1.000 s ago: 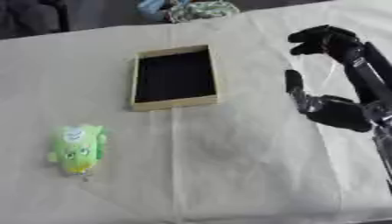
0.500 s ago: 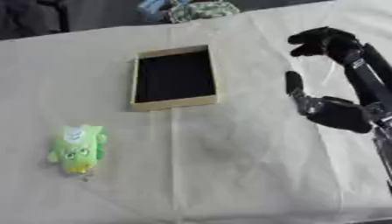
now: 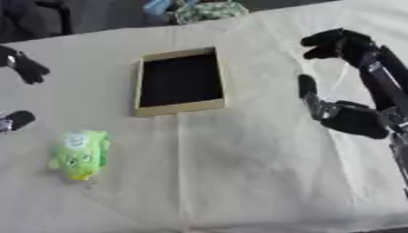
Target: Pick up objects on the table and place them in the box.
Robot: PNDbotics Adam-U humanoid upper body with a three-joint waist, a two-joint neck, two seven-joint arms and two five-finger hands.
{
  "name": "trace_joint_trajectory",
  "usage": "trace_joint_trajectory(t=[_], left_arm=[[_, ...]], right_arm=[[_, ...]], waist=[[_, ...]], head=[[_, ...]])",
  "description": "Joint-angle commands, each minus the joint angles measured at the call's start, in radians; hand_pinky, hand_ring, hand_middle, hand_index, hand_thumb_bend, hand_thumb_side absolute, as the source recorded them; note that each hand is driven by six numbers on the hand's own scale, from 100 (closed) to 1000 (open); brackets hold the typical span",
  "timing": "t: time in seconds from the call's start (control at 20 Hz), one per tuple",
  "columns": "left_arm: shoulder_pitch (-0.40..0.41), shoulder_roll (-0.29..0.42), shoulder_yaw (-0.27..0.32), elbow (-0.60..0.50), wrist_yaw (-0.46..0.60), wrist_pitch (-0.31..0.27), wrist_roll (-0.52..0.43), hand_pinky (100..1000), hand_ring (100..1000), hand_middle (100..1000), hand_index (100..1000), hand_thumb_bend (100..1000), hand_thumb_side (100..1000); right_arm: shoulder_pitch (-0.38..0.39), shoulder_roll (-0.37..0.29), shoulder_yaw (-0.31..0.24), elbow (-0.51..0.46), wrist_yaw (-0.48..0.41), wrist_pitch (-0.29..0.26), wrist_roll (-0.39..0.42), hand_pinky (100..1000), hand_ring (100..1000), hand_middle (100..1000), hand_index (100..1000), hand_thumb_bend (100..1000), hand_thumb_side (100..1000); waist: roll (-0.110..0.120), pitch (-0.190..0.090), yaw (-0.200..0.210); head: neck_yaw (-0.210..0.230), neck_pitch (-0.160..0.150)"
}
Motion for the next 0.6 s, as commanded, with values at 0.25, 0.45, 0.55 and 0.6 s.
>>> trace_joint_trajectory(t=[0.25, 0.45, 0.55, 0.6], left_arm=[[-0.034, 0.038, -0.096, -0.013, -0.046, 0.058, -0.078, 754, 662, 661, 863, 190, 384], [-0.05, 0.033, -0.135, -0.013, -0.078, 0.085, -0.099, 756, 667, 664, 864, 160, 370], [-0.056, 0.029, -0.152, -0.013, -0.095, 0.097, -0.107, 756, 669, 666, 865, 161, 365], [-0.059, 0.027, -0.161, -0.013, -0.1, 0.104, -0.112, 758, 673, 670, 867, 173, 362]], right_arm=[[-0.015, -0.022, 0.001, -0.01, -0.003, -0.003, 0.006, 788, 739, 771, 838, 100, 228], [-0.017, -0.021, 0.002, -0.01, -0.004, -0.003, 0.008, 788, 739, 771, 838, 100, 228], [-0.017, -0.021, 0.003, -0.01, -0.005, -0.004, 0.008, 788, 739, 771, 838, 100, 228], [-0.017, -0.021, 0.003, -0.01, -0.005, -0.003, 0.008, 788, 739, 771, 838, 100, 227]], waist=[[0.0, -0.015, -0.007], [0.002, -0.016, -0.011], [0.003, -0.015, -0.014], [0.003, -0.015, -0.015]], head=[[0.007, 0.005], [0.01, 0.004], [0.01, 0.003], [0.011, 0.003]])
